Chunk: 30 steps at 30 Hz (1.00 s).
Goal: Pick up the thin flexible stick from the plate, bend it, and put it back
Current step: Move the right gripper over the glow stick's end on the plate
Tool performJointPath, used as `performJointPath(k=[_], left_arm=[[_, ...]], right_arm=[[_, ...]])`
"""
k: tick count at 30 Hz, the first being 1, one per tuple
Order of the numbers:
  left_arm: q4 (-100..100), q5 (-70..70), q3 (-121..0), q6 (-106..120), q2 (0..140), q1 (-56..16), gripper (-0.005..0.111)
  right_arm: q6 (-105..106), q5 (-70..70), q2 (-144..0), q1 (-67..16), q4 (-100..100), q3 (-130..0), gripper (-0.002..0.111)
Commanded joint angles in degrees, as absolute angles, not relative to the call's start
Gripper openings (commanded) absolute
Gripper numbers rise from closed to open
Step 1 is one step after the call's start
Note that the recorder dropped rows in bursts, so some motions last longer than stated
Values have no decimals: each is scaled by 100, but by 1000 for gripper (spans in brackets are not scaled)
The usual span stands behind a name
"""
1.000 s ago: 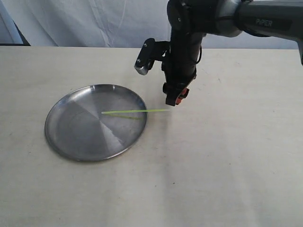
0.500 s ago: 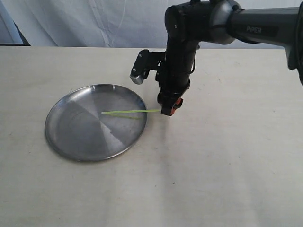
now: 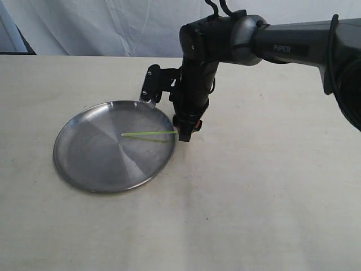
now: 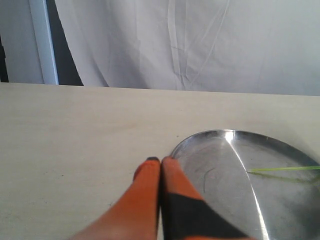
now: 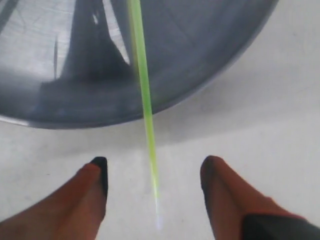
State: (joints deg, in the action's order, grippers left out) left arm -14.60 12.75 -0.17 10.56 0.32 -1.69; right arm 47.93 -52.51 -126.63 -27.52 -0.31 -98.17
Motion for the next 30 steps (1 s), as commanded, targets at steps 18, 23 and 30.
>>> performJointPath(k=[18,23,30], left_arm=[[-1433,1200,0,1053,0,-160,0],[-1433,1200,0,1053,0,-160,0],[-1433,1200,0,1053,0,-160,0]], right_arm=[[4787,-4669,-12990,-2743,-337,-9857,55],[4787,-4643,-13014,-2743,-337,-9857,44],[4598,-4668,-13057,-2743,-310,-9857,1]])
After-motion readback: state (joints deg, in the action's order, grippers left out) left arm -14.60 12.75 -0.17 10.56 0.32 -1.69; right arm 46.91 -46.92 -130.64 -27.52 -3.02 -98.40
